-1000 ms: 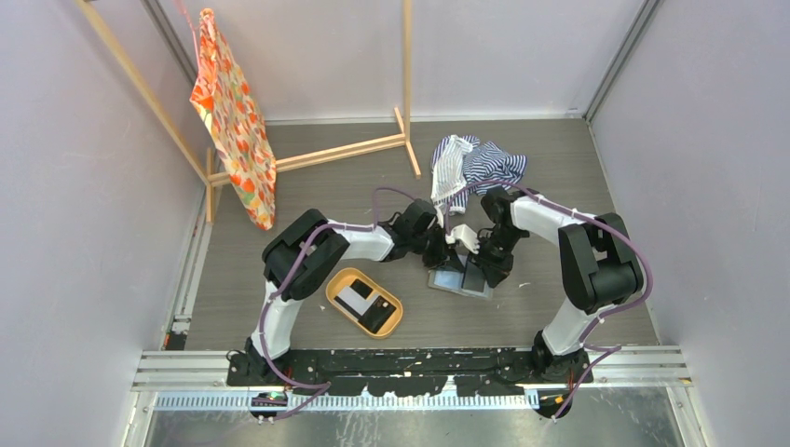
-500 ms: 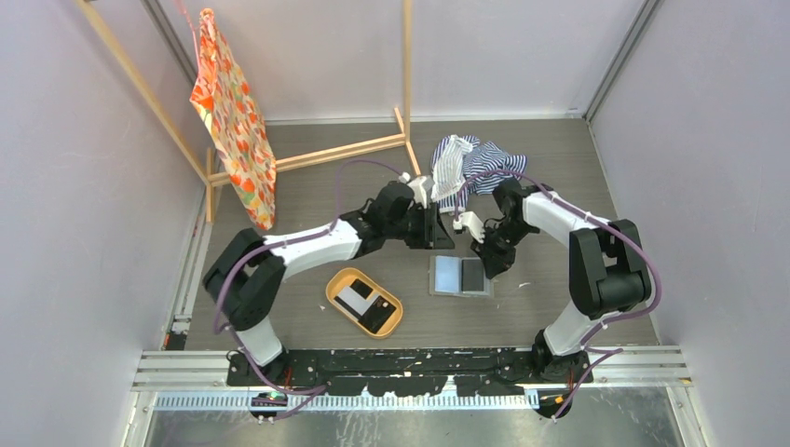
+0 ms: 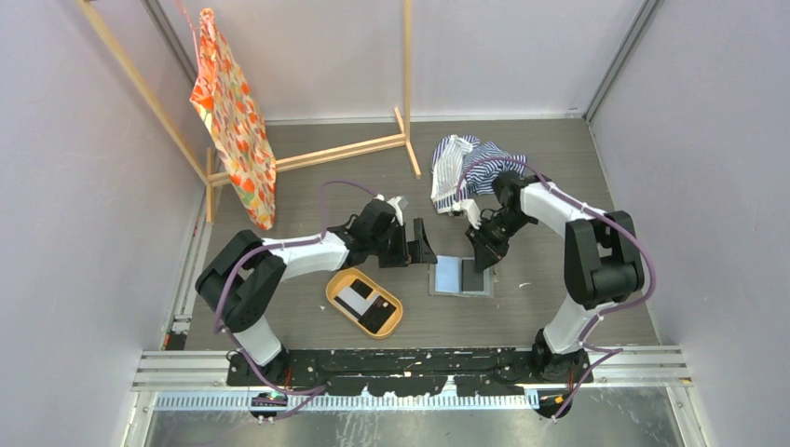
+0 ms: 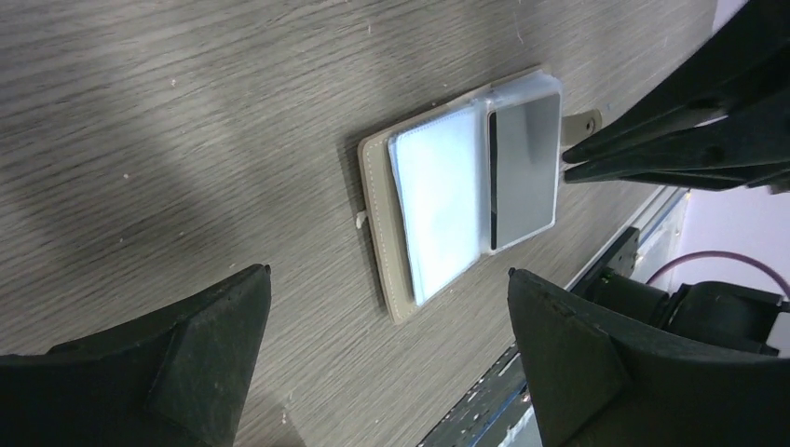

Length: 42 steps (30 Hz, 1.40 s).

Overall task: Put the credit cards into the card holder
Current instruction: Insert the credit card into the card holder, then close the card holder at the center of the board.

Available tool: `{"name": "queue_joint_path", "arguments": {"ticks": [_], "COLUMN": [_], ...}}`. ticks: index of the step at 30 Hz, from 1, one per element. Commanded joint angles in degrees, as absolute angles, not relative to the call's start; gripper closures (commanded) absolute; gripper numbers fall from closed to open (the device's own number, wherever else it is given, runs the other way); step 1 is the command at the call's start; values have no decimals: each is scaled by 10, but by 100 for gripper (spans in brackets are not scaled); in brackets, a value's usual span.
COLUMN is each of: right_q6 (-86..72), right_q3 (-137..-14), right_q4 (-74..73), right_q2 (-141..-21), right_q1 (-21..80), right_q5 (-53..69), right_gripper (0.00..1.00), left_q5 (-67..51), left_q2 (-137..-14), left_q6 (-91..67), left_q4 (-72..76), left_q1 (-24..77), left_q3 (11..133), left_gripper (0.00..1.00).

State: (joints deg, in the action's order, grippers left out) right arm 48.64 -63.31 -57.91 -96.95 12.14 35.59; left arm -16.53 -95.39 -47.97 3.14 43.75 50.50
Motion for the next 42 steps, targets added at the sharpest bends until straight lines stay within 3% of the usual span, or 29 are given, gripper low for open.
{"name": "queue_joint_path", "arguments": {"ticks": [1, 16, 21, 27, 35, 42], "right_q6": [442, 410, 410, 418, 456, 414], "right_q3": [-653, -659, -660, -670, -694, -676], "right_q4": [-586, -580, -581, -599, -661, -622], "right_q2": [-1013, -1064, -1070, -1047, -967, -984], "right_q1": [122, 121, 122, 118, 37, -40], "right_q5": [329, 234, 232, 281, 433, 371], "right_gripper": [85, 86, 86, 86, 81, 79], "left_q5": [-193, -263, -287, -310, -322, -306], "left_q2": [-971, -1051, -1075, -1086, -1099, -1124], "left_q6": [-510, -568, -613, -653, -644, -617], "left_q4": [75, 132, 228, 369, 406, 335], "left_q1": [435, 455, 457, 462, 496, 541], "left_q3": [512, 513, 491, 477, 523, 602], "left_gripper": [0, 1, 12, 37, 41, 40]}}
